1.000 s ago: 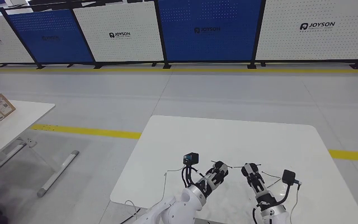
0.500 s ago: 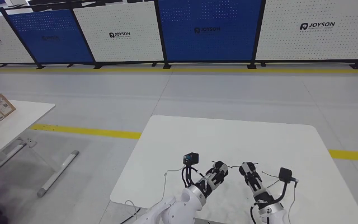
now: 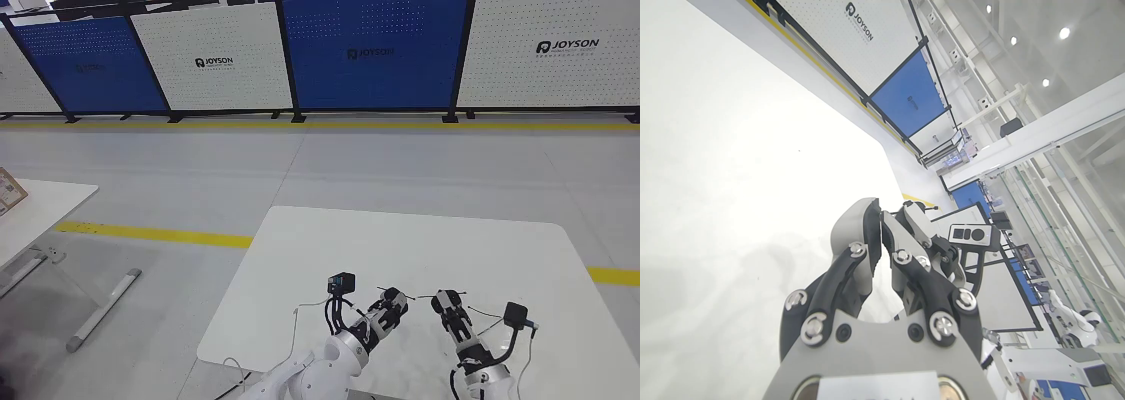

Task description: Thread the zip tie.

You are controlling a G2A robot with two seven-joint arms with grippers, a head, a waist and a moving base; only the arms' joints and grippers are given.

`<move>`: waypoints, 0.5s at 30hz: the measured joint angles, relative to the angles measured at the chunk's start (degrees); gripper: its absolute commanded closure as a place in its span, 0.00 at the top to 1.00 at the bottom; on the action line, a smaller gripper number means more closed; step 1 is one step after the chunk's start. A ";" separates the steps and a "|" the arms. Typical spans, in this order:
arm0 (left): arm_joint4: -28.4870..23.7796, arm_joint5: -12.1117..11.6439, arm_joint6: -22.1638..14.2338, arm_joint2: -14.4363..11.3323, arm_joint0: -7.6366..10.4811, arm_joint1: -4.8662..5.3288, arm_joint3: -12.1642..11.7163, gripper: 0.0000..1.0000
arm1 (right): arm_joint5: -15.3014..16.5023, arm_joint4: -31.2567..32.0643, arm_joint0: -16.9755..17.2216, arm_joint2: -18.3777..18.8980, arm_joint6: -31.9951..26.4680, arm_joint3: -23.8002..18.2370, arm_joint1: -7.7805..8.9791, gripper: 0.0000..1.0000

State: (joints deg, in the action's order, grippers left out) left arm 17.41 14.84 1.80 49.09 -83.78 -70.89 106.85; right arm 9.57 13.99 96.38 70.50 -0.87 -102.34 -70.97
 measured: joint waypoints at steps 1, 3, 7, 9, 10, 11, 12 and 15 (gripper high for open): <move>1.78 -0.02 0.19 -0.21 0.15 0.03 -0.18 0.00 | 0.06 -0.15 0.06 0.10 0.04 0.03 -0.02 0.00; 4.61 -0.20 -0.28 -0.40 0.46 0.15 -0.30 0.00 | 0.15 -0.30 0.15 0.23 0.08 0.06 -0.05 0.00; 8.85 0.01 -4.59 0.55 0.73 0.74 -0.04 0.00 | 0.13 -0.59 0.51 0.68 0.48 0.09 -0.10 0.00; 9.56 0.00 -6.70 1.07 0.63 0.98 0.03 0.00 | 0.17 -0.63 0.61 0.80 0.48 0.06 -0.10 0.00; 9.69 -0.07 -7.60 1.31 0.60 1.07 -0.04 0.00 | 0.18 -0.63 0.61 0.81 0.47 0.06 -0.10 0.00; 9.36 -0.35 -8.43 1.60 0.57 1.13 -0.22 0.00 | 0.18 -0.63 0.61 0.80 0.47 0.06 -0.10 0.00; 8.78 -0.75 -8.94 1.79 0.58 1.14 -0.44 0.00 | 0.18 -0.63 0.61 0.80 0.46 0.06 -0.10 0.00; 6.58 -2.32 -9.80 2.39 0.82 1.09 -1.52 0.00 | 0.18 -0.63 0.60 0.79 0.46 0.06 -0.10 0.00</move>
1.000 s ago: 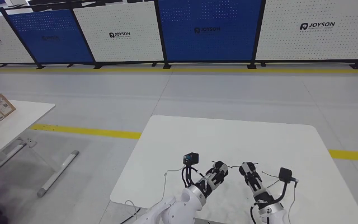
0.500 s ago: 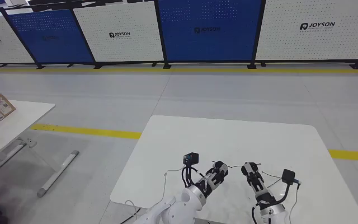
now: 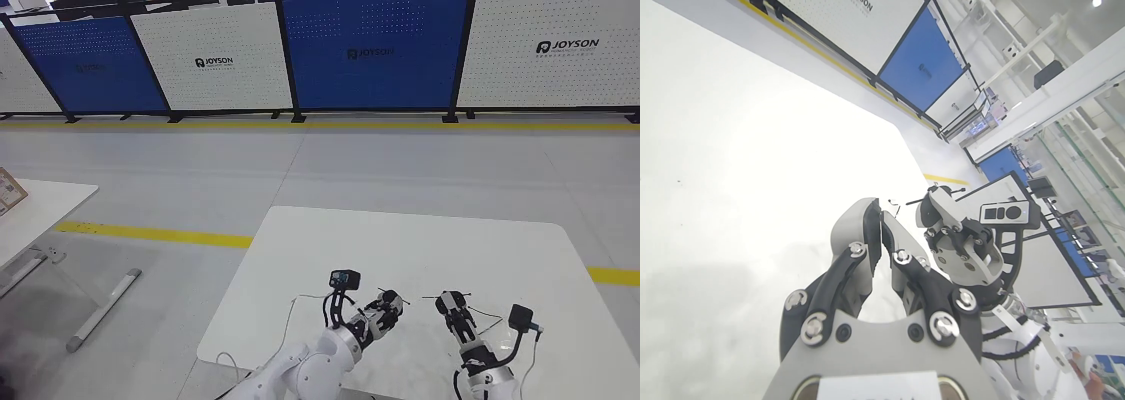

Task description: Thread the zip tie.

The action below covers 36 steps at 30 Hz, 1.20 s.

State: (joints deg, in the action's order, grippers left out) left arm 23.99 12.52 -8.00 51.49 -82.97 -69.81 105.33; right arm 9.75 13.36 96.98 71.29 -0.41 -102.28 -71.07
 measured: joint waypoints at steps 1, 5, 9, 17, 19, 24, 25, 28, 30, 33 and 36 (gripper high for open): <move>-0.97 -0.66 -0.08 0.21 0.07 -0.05 -0.31 0.00 | 0.00 0.00 0.00 0.00 0.00 0.00 0.00 0.00; -1.81 -1.06 0.14 0.44 0.08 -0.09 -0.49 0.00 | 0.00 0.00 0.00 0.00 0.00 0.00 0.00 0.00; -1.74 -1.02 0.14 0.42 0.08 -0.09 -0.47 0.00 | 0.00 0.00 0.00 0.00 0.00 0.00 0.00 0.00; -3.90 -5.62 -2.24 1.98 1.05 0.10 -2.15 0.00 | 0.20 -0.39 0.55 0.66 -0.47 0.00 -0.03 0.00; -4.61 -7.47 -3.90 2.50 1.27 0.26 -2.51 0.00 | 0.43 -1.09 0.79 0.92 -0.55 0.03 -0.04 0.00; -4.61 -7.69 -4.20 2.60 1.29 0.30 -2.58 0.00 | 0.50 -1.50 0.84 0.95 -0.56 0.06 -0.06 0.00; -4.60 -7.68 -4.19 2.59 1.28 0.30 -2.58 0.00 | 0.50 -1.48 0.84 0.95 -0.56 0.06 -0.06 0.00; -4.60 -7.68 -4.18 2.59 1.28 0.30 -2.57 0.00 | 0.35 -1.49 0.82 0.95 -0.44 0.12 -0.08 0.00; -4.60 -7.68 -4.19 2.59 1.28 0.30 -2.57 0.00 | -0.42 -1.67 0.77 0.72 0.27 0.44 -0.20 0.00; -4.60 -7.68 -4.19 2.59 1.28 0.30 -2.57 0.00 | -1.85 -0.76 0.50 -0.98 1.40 1.38 -0.55 0.00; -4.60 -7.68 -4.19 2.59 1.28 0.30 -2.57 0.00 | -2.54 -0.47 0.31 -2.47 2.82 1.74 -0.91 0.00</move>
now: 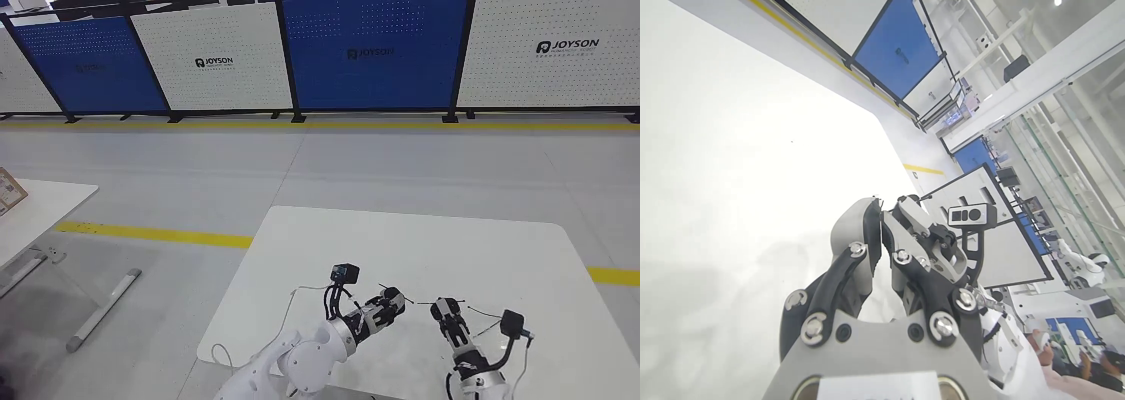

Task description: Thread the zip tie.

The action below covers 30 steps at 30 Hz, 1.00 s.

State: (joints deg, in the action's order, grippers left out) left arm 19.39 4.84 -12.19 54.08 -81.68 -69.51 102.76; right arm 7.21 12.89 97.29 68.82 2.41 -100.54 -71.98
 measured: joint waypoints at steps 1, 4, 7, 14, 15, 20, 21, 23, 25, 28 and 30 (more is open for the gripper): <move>0.00 0.00 0.00 0.00 0.00 0.00 0.00 0.00 | -0.01 -0.33 0.28 -0.17 1.33 -0.17 -0.14 0.00; 0.00 0.00 0.00 0.00 0.00 0.00 0.00 0.00 | 0.05 -0.27 0.78 -0.18 3.78 -0.52 -0.26 0.00; 0.00 0.00 0.00 0.00 0.00 0.00 0.00 0.00 | 0.05 -0.24 0.75 -0.17 3.33 -0.51 -0.25 0.00; 0.00 0.00 0.00 0.00 0.00 0.00 0.00 0.00 | 1.21 -1.14 0.73 -0.35 -0.43 -0.81 -0.21 0.00; 0.00 0.00 0.00 0.00 0.00 0.00 0.00 0.00 | 1.47 -1.32 0.74 -0.32 -1.04 -0.86 -0.19 0.00; 0.00 0.00 0.00 0.00 0.00 0.00 0.00 0.00 | 1.46 -2.14 0.16 0.06 -1.86 -0.61 -0.27 0.00; 0.00 0.00 0.00 0.00 0.00 0.00 0.00 0.00 | 1.23 -2.13 0.00 0.04 -1.66 -0.49 -0.32 0.00; 0.00 0.00 0.00 0.00 0.00 0.00 0.00 0.00 | 0.67 -1.86 -0.31 -0.09 -0.86 -0.22 -0.44 0.00; 0.00 0.00 0.00 0.00 0.00 0.00 0.00 0.00 | 0.41 -1.78 -0.50 -0.30 -0.31 -0.02 -0.56 0.00; 0.00 0.00 0.00 0.00 0.00 0.00 0.00 0.00 | 0.23 -1.84 -0.71 -0.45 -0.52 0.27 -0.65 0.00; 0.00 0.00 0.00 0.00 0.00 0.00 0.00 0.00 | 0.13 -1.88 -0.87 -0.55 -0.97 0.41 -0.70 0.00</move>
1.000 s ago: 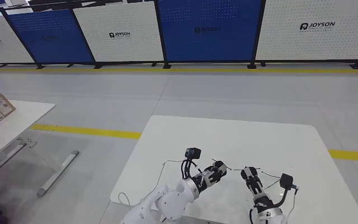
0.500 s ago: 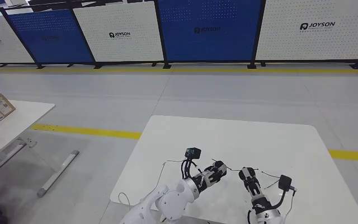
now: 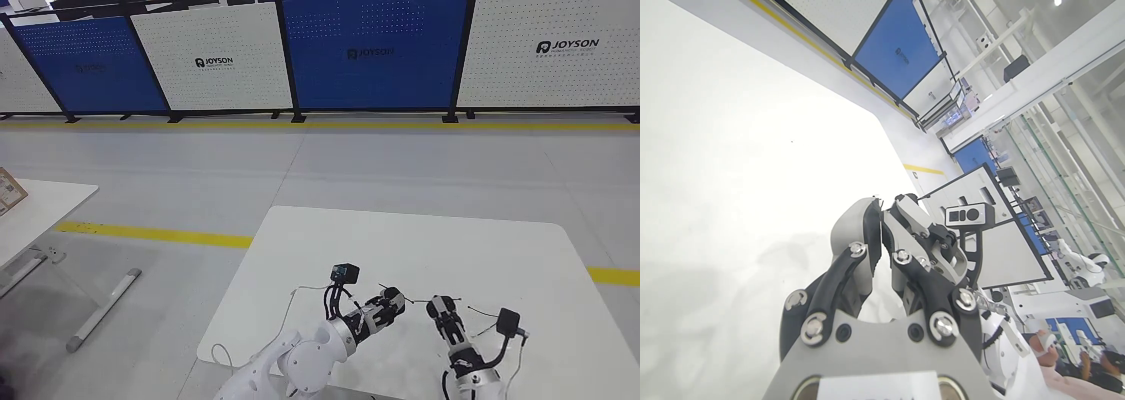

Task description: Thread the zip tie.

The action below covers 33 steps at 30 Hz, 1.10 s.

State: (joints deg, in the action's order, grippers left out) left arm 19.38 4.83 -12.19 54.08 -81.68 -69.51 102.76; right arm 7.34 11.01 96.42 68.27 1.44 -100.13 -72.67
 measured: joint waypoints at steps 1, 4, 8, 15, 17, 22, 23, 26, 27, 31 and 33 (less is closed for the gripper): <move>0.00 0.00 0.00 0.00 0.00 0.00 0.00 0.00 | -0.03 0.00 -0.09 -0.06 -0.18 0.06 -0.03 0.00; 0.00 0.00 0.00 0.00 0.00 0.00 0.00 0.00 | -0.03 0.13 -0.13 -0.10 -0.11 0.07 -0.10 0.00; 0.00 0.00 0.00 0.00 0.00 0.00 0.00 0.00 | 0.51 0.26 0.67 0.40 0.75 -0.42 -0.12 0.00; 0.00 0.00 0.00 0.00 0.00 0.00 0.00 0.00 | 1.04 0.65 1.73 0.96 0.65 -1.07 -0.10 0.00; 0.00 0.00 0.00 0.00 0.00 0.00 0.00 0.00 | 0.94 0.81 1.65 0.84 0.50 -1.14 -0.15 0.00; 0.00 0.00 0.00 0.00 0.00 0.00 0.00 0.00 | 0.24 1.10 0.99 0.38 0.10 -0.85 -0.31 0.00; 0.00 0.00 0.00 0.00 0.00 0.00 0.00 0.00 | 0.03 1.19 0.84 0.27 0.08 -0.75 -0.36 0.00; 0.00 0.00 0.00 0.00 0.00 0.00 0.00 0.00 | -0.29 1.29 0.61 0.13 0.13 -0.59 -0.45 0.00; 0.00 0.00 0.00 0.00 0.00 0.00 0.00 0.00 | -0.33 1.31 0.58 0.11 0.15 -0.57 -0.47 0.00; 0.00 0.00 0.00 0.00 0.00 0.00 0.00 0.00 | -0.45 1.65 0.61 -0.08 0.14 -0.68 -0.56 0.00; 0.00 0.00 0.00 0.00 0.00 0.00 0.00 0.00 | -0.50 1.93 0.66 -0.23 0.04 -0.80 -0.59 0.00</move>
State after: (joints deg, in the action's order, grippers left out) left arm 19.38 4.83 -12.19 54.08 -81.68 -69.51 102.76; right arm 6.83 12.94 97.08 68.05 1.48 -100.93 -73.26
